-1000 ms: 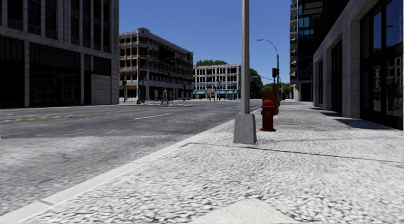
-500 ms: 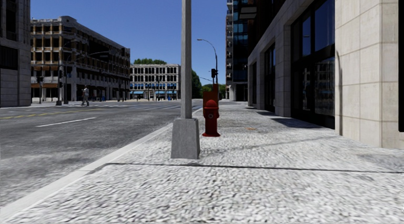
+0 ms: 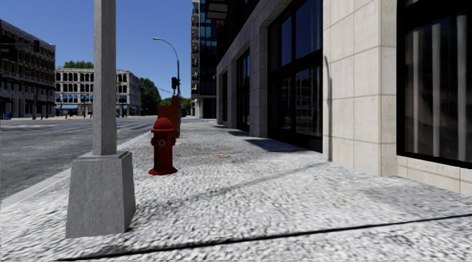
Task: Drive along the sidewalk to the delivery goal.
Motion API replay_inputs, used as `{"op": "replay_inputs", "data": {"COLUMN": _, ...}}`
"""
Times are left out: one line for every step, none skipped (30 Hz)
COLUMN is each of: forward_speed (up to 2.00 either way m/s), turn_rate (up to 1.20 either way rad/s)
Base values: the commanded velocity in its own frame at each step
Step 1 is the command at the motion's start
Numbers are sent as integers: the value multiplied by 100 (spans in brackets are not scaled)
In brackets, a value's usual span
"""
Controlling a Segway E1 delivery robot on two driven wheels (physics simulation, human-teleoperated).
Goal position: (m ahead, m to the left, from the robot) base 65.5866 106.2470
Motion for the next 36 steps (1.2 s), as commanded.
{"op": "replay_inputs", "data": {"forward_speed": 180, "turn_rate": -70}}
{"op": "replay_inputs", "data": {"forward_speed": 181, "turn_rate": -68}}
{"op": "replay_inputs", "data": {"forward_speed": 186, "turn_rate": -45}}
{"op": "replay_inputs", "data": {"forward_speed": 192, "turn_rate": -2}}
{"op": "replay_inputs", "data": {"forward_speed": 192, "turn_rate": -2}}
{"op": "replay_inputs", "data": {"forward_speed": 196, "turn_rate": 0}}
{"op": "replay_inputs", "data": {"forward_speed": 197, "turn_rate": 0}}
{"op": "replay_inputs", "data": {"forward_speed": 197, "turn_rate": 0}}
{"op": "replay_inputs", "data": {"forward_speed": 197, "turn_rate": 0}}
{"op": "replay_inputs", "data": {"forward_speed": 197, "turn_rate": 0}}
{"op": "replay_inputs", "data": {"forward_speed": 197, "turn_rate": 0}}
{"op": "replay_inputs", "data": {"forward_speed": 197, "turn_rate": 0}}
{"op": "replay_inputs", "data": {"forward_speed": 197, "turn_rate": 0}}
{"op": "replay_inputs", "data": {"forward_speed": 198, "turn_rate": 0}}
{"op": "replay_inputs", "data": {"forward_speed": 198, "turn_rate": 0}}
{"op": "replay_inputs", "data": {"forward_speed": 198, "turn_rate": 0}}
{"op": "replay_inputs", "data": {"forward_speed": 198, "turn_rate": 0}}
{"op": "replay_inputs", "data": {"forward_speed": 199, "turn_rate": 0}}
{"op": "replay_inputs", "data": {"forward_speed": 200, "turn_rate": 0}}
{"op": "replay_inputs", "data": {"forward_speed": 200, "turn_rate": 0}}
{"op": "replay_inputs", "data": {"forward_speed": 200, "turn_rate": 0}}
{"op": "replay_inputs", "data": {"forward_speed": 200, "turn_rate": 0}}
{"op": "replay_inputs", "data": {"forward_speed": 200, "turn_rate": 0}}
{"op": "replay_inputs", "data": {"forward_speed": 200, "turn_rate": 0}}
{"op": "replay_inputs", "data": {"forward_speed": 200, "turn_rate": 0}}
{"op": "replay_inputs", "data": {"forward_speed": 200, "turn_rate": 0}}
{"op": "replay_inputs", "data": {"forward_speed": 200, "turn_rate": 0}}
{"op": "replay_inputs", "data": {"forward_speed": 200, "turn_rate": 0}}
{"op": "replay_inputs", "data": {"forward_speed": 200, "turn_rate": 0}}
{"op": "replay_inputs", "data": {"forward_speed": 200, "turn_rate": 0}}
{"op": "replay_inputs", "data": {"forward_speed": 200, "turn_rate": 6}}
{"op": "replay_inputs", "data": {"forward_speed": 200, "turn_rate": 16}}
{"op": "replay_inputs", "data": {"forward_speed": 200, "turn_rate": 25}}
{"op": "replay_inputs", "data": {"forward_speed": 200, "turn_rate": 32}}
{"op": "replay_inputs", "data": {"forward_speed": 200, "turn_rate": 32}}
{"op": "replay_inputs", "data": {"forward_speed": 200, "turn_rate": 40}}
